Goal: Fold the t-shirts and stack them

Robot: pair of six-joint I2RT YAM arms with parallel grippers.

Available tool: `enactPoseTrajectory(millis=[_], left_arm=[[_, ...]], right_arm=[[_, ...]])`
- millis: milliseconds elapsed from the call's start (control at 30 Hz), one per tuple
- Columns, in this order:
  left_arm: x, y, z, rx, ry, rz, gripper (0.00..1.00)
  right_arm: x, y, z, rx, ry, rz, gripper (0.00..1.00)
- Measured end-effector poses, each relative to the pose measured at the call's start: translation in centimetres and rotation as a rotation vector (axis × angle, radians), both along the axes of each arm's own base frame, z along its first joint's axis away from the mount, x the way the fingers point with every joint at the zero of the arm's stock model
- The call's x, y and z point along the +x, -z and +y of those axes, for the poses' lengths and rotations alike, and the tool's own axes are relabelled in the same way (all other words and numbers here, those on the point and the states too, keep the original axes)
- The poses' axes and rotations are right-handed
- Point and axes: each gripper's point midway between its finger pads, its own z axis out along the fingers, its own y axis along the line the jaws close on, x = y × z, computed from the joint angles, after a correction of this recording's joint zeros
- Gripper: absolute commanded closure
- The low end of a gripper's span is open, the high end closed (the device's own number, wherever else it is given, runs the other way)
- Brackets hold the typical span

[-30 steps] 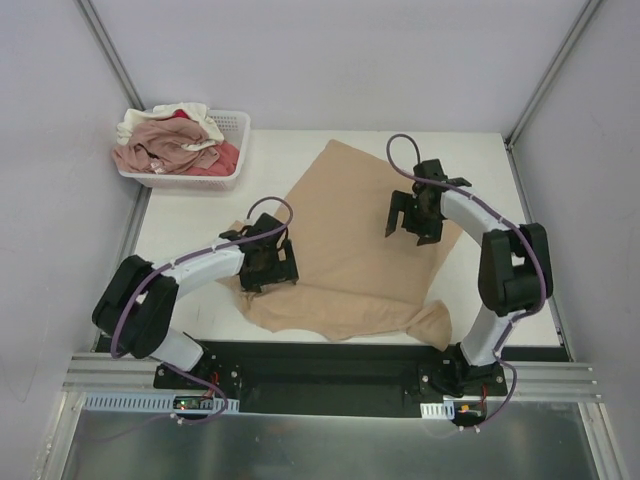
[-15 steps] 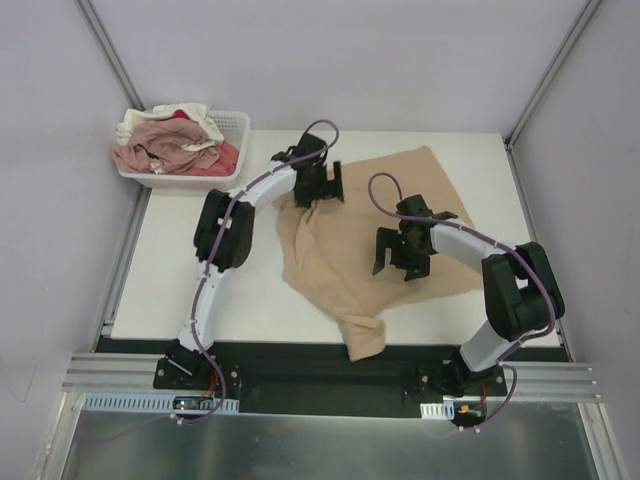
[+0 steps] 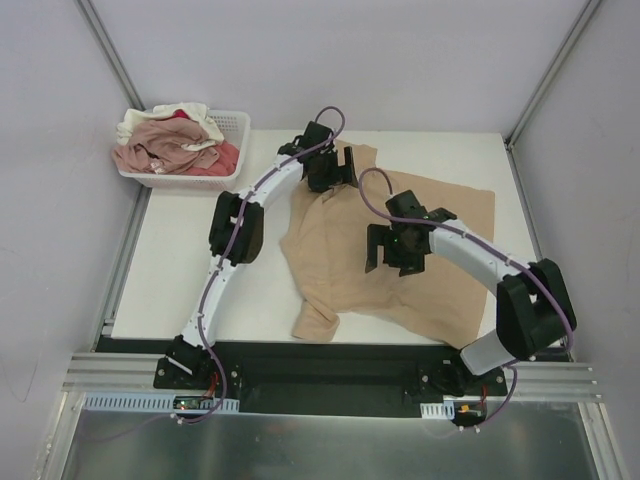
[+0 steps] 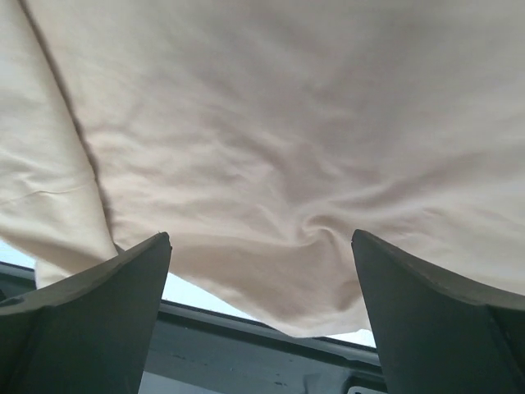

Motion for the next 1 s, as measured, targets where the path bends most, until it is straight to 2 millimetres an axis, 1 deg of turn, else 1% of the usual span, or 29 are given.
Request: enactPoseTrajectory(millis=[67, 100, 167, 200, 267, 333, 367, 400, 433, 467, 500, 533, 567, 667, 700, 733, 800, 833, 867, 1000], left_arm=[[-1.0, -0.5, 0.7, 0.021, -0.001, 0.016, 0.01], [-1.5, -1.2, 1.1, 0.027, -0.001, 0.016, 0.01], [-2.8, -3.1, 1.9, 0.039, -0.001, 0.015, 0.01], [-3.8, -4.5, 2.5, 0.041, 0.000, 0.002, 0.01], [-6.1, -7.6, 4.0, 0.057, -0.012, -0.021, 0.01], [-8.6, -10.6, 5.4, 0.074, -0.033, -0.069, 0.01], [-10.6, -12.2, 6.4, 0.088, -0.047, -0.097, 0.01], [-12.4, -13.4, 7.1, 0.096, -0.056, -0.120, 0.01], [-14.1, -14.1, 7.6, 0.097, -0.062, -0.139, 0.01], [-15.9, -14.3, 8.4, 0.109, -0.077, -0.150, 0.01], [-17.4, -13.8, 9.1, 0.118, -0.086, -0.148, 0.01], [-19.5, -12.5, 10.1, 0.147, -0.097, -0.123, 0.01], [-20.8, -11.1, 10.9, 0.173, -0.107, -0.095, 0.01], [-24.0, -4.3, 14.8, 0.292, -0.185, 0.061, 0.01], [-25.0, -2.3, 16.1, 0.329, -0.213, 0.121, 0.01], [-26.0, -0.8, 17.3, 0.360, -0.235, 0.166, 0.01], [-26.9, 0.5, 18.3, 0.382, -0.267, 0.210, 0.01], [-26.9, 0.5, 18.3, 0.377, -0.276, 0.213, 0.02], [-26.6, 0.4, 17.9, 0.363, -0.281, 0.206, 0.02], [-25.2, -0.3, 16.6, 0.290, -0.303, 0.168, 0.10]], right_arm=[[0.5, -1.3, -0.7, 0.001, 0.020, -0.045, 0.03], [0.7, -1.9, -1.3, -0.008, 0.035, -0.067, 0.03], [0.9, -3.0, -2.6, -0.030, 0.066, -0.110, 0.03], [0.9, -3.3, -3.3, -0.041, 0.082, -0.131, 0.03], [0.5, -3.6, -5.1, -0.066, 0.123, -0.152, 0.03], [-0.1, -3.2, -7.5, -0.100, 0.178, -0.150, 0.03], [-0.7, -2.8, -8.6, -0.123, 0.199, -0.139, 0.03], [-0.9, -2.5, -9.8, -0.138, 0.234, -0.128, 0.03], [-1.1, -2.1, -10.8, -0.155, 0.260, -0.118, 0.03], [-1.5, -1.7, -11.8, -0.174, 0.286, -0.102, 0.03], [-1.7, -1.4, -12.4, -0.186, 0.301, -0.091, 0.03], [-2.0, -1.0, -13.1, -0.203, 0.316, -0.080, 0.03], [-2.2, -0.8, -13.5, -0.216, 0.323, -0.074, 0.03], [-2.7, -0.3, -14.2, -0.249, 0.321, -0.060, 0.03], [-2.9, -0.1, -14.4, -0.257, 0.319, -0.053, 0.03], [-3.0, 0.1, -14.5, -0.263, 0.318, -0.044, 0.03], [-3.1, 0.6, -14.5, -0.270, 0.316, -0.026, 0.03], [-3.3, 0.9, -14.5, -0.273, 0.315, -0.016, 0.03], [-3.4, 1.2, -14.6, -0.276, 0.314, -0.007, 0.03], [-3.8, 1.8, -14.7, -0.286, 0.313, 0.017, 0.03]])
